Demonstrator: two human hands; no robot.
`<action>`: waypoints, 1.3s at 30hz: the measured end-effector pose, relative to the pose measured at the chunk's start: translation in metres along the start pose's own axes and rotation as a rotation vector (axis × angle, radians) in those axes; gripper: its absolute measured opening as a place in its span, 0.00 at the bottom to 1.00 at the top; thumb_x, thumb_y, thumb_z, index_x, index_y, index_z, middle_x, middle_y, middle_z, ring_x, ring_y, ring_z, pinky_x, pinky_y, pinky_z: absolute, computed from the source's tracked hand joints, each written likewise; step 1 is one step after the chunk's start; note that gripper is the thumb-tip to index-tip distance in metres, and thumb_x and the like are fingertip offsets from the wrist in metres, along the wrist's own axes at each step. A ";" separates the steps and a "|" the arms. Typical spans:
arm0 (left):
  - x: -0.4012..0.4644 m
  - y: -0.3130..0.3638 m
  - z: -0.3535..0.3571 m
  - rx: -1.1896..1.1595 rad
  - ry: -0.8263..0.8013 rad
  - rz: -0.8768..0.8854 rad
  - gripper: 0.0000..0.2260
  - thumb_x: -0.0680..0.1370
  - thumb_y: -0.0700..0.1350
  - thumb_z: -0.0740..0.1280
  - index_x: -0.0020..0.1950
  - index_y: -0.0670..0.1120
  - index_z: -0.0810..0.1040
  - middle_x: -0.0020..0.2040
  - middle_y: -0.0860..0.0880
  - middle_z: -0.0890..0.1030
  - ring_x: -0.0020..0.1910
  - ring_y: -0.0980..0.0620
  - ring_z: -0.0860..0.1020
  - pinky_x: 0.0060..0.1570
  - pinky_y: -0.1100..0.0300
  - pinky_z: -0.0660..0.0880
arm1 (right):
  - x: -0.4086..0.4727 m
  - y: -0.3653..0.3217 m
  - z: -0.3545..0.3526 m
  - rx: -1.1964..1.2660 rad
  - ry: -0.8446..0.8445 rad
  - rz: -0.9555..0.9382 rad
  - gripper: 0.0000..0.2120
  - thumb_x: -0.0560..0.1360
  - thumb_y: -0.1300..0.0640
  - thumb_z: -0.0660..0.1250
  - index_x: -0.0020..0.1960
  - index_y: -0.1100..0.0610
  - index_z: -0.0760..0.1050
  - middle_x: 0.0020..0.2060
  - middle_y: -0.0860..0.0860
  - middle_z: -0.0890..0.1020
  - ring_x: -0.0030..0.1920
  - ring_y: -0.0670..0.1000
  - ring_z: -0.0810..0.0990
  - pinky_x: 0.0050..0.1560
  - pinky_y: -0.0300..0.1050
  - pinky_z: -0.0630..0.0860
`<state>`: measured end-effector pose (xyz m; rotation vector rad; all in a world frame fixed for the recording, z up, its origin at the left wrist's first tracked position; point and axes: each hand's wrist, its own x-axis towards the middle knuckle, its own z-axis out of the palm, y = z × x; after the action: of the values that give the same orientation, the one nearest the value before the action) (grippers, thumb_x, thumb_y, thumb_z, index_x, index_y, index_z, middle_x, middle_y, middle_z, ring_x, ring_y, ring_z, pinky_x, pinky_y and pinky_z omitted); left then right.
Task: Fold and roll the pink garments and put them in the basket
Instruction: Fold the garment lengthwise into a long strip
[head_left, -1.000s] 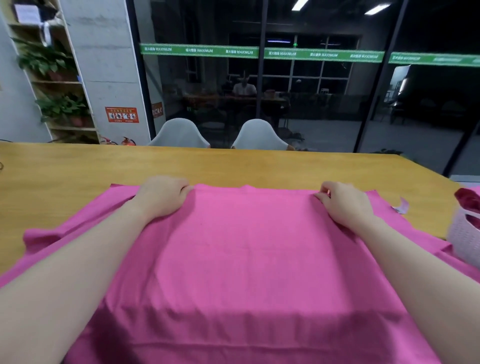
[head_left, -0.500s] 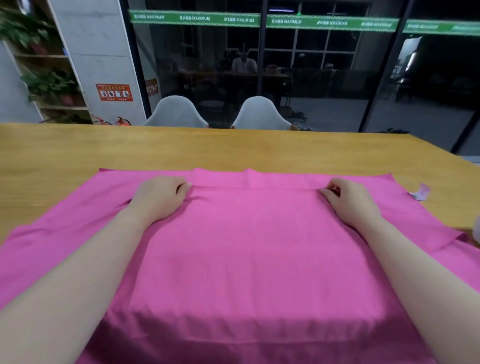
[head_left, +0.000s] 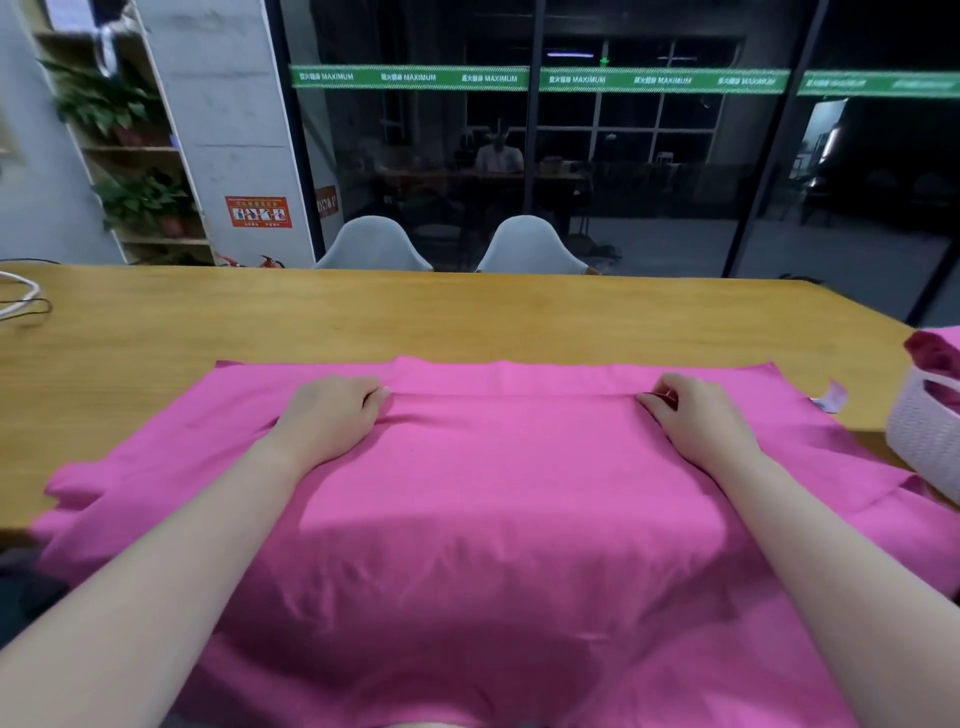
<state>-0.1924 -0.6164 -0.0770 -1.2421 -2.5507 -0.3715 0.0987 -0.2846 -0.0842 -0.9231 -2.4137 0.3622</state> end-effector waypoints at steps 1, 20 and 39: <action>-0.003 0.001 -0.002 0.004 -0.010 0.003 0.14 0.85 0.53 0.57 0.41 0.50 0.71 0.44 0.43 0.83 0.45 0.40 0.79 0.42 0.50 0.72 | -0.005 -0.001 -0.001 -0.002 0.002 -0.002 0.13 0.80 0.46 0.67 0.42 0.53 0.74 0.37 0.52 0.80 0.42 0.59 0.78 0.43 0.54 0.77; 0.077 -0.014 -0.048 0.158 0.029 0.077 0.16 0.86 0.55 0.52 0.40 0.52 0.68 0.42 0.48 0.81 0.43 0.42 0.79 0.43 0.51 0.73 | 0.075 -0.042 -0.051 -0.130 -0.061 -0.081 0.10 0.80 0.45 0.66 0.45 0.50 0.77 0.41 0.51 0.81 0.42 0.56 0.78 0.43 0.52 0.78; 0.082 -0.025 0.022 0.027 0.001 -0.009 0.15 0.84 0.55 0.58 0.41 0.49 0.68 0.37 0.50 0.76 0.39 0.44 0.72 0.37 0.52 0.67 | 0.085 0.010 0.026 -0.046 -0.073 -0.049 0.11 0.78 0.41 0.68 0.43 0.47 0.76 0.39 0.48 0.81 0.43 0.58 0.78 0.42 0.51 0.75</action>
<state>-0.2636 -0.5647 -0.0710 -1.2215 -2.5525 -0.3387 0.0358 -0.2212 -0.0777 -0.8837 -2.5158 0.3288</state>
